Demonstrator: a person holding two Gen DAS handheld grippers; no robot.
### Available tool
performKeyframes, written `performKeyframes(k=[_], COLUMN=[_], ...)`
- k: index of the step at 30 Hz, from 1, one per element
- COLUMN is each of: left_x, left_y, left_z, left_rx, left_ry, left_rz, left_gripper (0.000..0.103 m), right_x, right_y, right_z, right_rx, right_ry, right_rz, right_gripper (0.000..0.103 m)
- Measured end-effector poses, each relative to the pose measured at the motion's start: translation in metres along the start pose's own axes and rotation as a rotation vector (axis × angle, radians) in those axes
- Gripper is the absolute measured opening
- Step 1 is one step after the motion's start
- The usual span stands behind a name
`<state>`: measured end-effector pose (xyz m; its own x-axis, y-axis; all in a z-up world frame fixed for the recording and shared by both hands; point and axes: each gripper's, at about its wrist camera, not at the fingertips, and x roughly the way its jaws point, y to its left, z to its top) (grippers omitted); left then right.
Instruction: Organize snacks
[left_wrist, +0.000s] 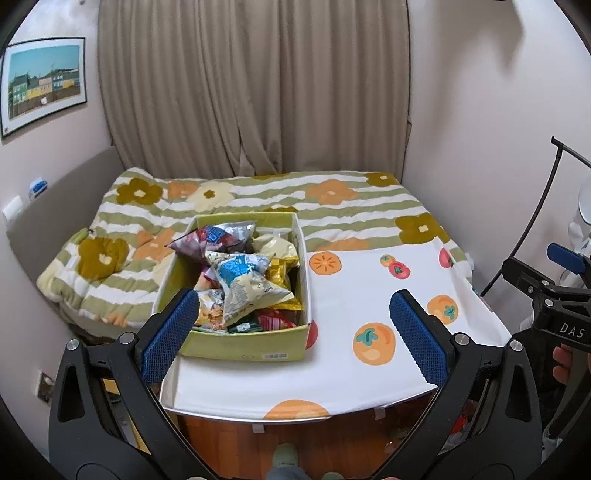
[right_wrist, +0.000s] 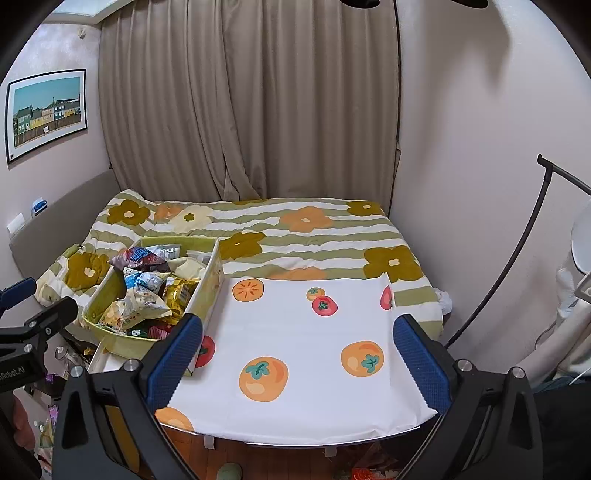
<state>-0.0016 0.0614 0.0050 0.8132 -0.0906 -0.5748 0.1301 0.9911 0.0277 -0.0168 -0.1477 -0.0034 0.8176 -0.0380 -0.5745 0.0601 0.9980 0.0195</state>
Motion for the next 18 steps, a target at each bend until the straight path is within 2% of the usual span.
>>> performKeyframes(k=[18], left_x=[-0.001], left_y=[0.0054], left_z=[0.0043], left_rx=[-0.01], left_ry=[0.002], left_rz=[-0.006], left_gripper=[0.103], right_x=[0.0006], right_y=[0.0009], right_z=[0.0021], right_rx=[0.002], right_ry=[0.005], right_rz=[-0.014], right_gripper=[0.103])
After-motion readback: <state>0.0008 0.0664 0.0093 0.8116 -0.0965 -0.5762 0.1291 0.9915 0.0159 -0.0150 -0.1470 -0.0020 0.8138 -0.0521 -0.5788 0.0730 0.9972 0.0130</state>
